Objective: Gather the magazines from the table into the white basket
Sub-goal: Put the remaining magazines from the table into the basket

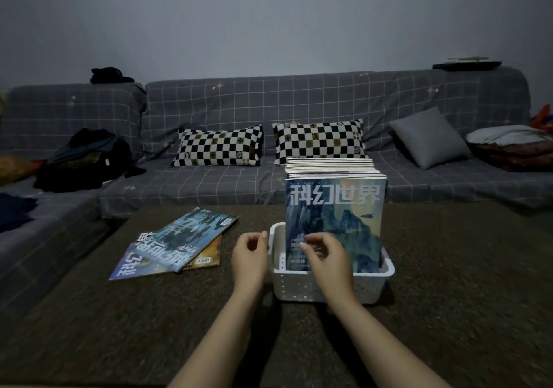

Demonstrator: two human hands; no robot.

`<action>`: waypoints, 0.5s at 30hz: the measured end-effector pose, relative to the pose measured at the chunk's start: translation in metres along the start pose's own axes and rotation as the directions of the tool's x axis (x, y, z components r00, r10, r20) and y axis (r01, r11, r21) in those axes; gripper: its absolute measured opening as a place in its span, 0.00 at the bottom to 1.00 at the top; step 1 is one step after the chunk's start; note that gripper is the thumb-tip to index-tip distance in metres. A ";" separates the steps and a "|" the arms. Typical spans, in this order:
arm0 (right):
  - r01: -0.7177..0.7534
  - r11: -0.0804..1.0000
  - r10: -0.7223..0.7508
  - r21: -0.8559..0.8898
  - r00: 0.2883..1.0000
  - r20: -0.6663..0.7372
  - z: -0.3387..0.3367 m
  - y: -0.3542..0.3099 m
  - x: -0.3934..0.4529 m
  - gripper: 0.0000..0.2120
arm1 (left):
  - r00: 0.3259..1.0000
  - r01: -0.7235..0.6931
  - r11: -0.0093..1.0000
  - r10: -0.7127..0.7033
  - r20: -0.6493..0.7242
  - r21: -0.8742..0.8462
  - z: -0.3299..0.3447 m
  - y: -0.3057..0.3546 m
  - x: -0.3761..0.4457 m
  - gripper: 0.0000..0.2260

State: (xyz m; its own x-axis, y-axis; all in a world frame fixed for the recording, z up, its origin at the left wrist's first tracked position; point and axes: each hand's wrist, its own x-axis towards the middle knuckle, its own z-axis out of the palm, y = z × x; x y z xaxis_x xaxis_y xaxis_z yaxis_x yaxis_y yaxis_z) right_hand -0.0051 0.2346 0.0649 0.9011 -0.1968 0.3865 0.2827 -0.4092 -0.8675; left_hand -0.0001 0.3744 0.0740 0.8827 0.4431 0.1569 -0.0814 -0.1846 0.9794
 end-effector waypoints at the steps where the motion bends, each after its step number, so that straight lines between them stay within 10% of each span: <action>1: 0.027 1.000 -0.027 0.002 0.999 0.038 0.011 -0.005 -0.003 0.05 | 1.000 -0.013 1.000 0.013 -0.009 0.016 -0.009 -0.003 0.003 0.04; 10: 0.251 0.967 -0.222 -0.049 0.920 0.322 0.123 -0.016 -0.021 0.11 | 0.994 0.031 0.959 -0.001 -0.105 0.282 -0.089 -0.068 0.055 0.06; 15: 0.169 0.977 -0.094 -0.132 0.891 0.444 0.185 0.003 -0.010 0.16 | 0.992 0.037 0.767 0.052 -0.119 0.640 -0.118 -0.115 0.092 0.13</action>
State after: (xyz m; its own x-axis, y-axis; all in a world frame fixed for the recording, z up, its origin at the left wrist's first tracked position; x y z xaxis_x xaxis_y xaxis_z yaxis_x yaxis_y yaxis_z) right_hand 0.0477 0.4003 0.0003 0.9224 0.2588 0.2866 0.3847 -0.5507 -0.7408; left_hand 0.0363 0.5400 -0.0091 0.8159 0.5341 0.2217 0.2662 -0.6873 0.6759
